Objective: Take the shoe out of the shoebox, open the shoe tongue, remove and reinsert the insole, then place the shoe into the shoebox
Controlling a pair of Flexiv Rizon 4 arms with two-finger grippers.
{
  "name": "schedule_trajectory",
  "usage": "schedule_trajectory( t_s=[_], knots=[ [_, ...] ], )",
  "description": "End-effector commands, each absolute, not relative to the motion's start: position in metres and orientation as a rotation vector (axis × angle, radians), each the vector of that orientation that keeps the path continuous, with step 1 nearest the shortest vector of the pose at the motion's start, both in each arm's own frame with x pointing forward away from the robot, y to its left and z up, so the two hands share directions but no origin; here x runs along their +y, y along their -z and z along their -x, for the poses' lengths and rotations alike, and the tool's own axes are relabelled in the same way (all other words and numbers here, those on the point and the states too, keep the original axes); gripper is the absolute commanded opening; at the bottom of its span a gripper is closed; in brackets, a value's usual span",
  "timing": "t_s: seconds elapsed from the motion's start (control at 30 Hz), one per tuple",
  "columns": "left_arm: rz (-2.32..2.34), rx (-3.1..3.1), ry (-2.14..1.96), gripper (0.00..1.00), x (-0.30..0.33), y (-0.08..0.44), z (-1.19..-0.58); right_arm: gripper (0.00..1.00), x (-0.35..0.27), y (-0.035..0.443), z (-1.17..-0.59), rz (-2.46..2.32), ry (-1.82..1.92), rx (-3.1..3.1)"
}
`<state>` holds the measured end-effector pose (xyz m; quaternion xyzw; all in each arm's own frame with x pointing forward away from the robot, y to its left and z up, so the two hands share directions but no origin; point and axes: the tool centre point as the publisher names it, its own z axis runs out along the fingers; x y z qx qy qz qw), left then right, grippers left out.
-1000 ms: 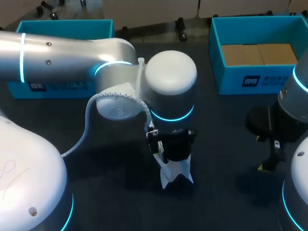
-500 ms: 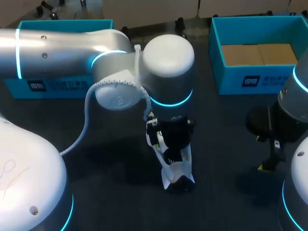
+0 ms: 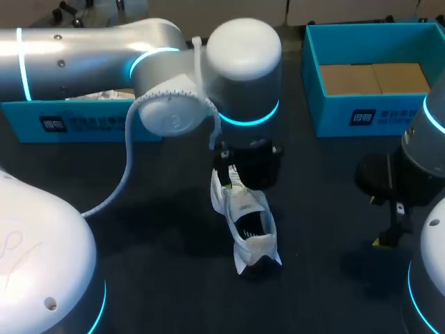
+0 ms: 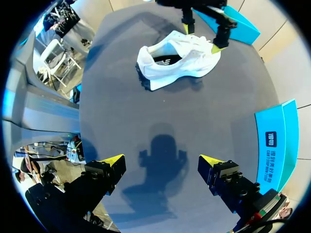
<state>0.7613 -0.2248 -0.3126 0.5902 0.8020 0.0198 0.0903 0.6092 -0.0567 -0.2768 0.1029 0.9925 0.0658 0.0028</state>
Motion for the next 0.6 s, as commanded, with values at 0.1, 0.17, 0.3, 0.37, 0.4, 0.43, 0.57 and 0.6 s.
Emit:
schedule_trajectory(
  t_s=[0.1, 0.17, 0.3, 0.37, 0.4, 0.43, 0.57, 0.6],
  knots=[
    [-1.775, 2.398, 0.012, 1.0, -0.211, 0.288, -0.777, 1.0, -0.057, 0.278, -0.607, -0.323, -0.207, 3.109],
    [-1.788, 2.4, 0.045, 0.85, -0.206, 0.282, -0.778, 1.0, -0.057, 0.278, -0.607, -0.323, -0.207, 3.109],
    [-1.834, 2.401, 0.097, 0.45, -0.199, 0.276, -0.775, 1.0, -0.057, 0.278, -0.607, -0.323, -0.207, 3.109],
    [-1.858, 2.396, 0.112, 0.2, -0.196, 0.275, -0.771, 1.0, -0.057, 0.278, -0.607, -0.323, -0.207, 3.109],
    [-1.87, 2.395, 0.126, 0.16, -0.195, 0.275, -0.768, 1.0, -0.057, 0.278, -0.607, -0.323, -0.207, 3.109],
    [-1.876, 2.39, 0.13, 0.18, -0.193, 0.275, -0.764, 1.0, -0.057, 0.278, -0.607, -0.323, -0.207, 3.109],
    [-1.906, 2.378, 0.17, 0.24, -0.189, 0.284, -0.748, 1.0, -0.057, 0.278, -0.607, -0.323, -0.207, 3.109],
    [-1.913, 2.373, 0.168, 0.23, -0.189, 0.288, -0.744, 1.0, -0.057, 0.278, -0.607, -0.323, -0.207, 3.109]
  ],
)
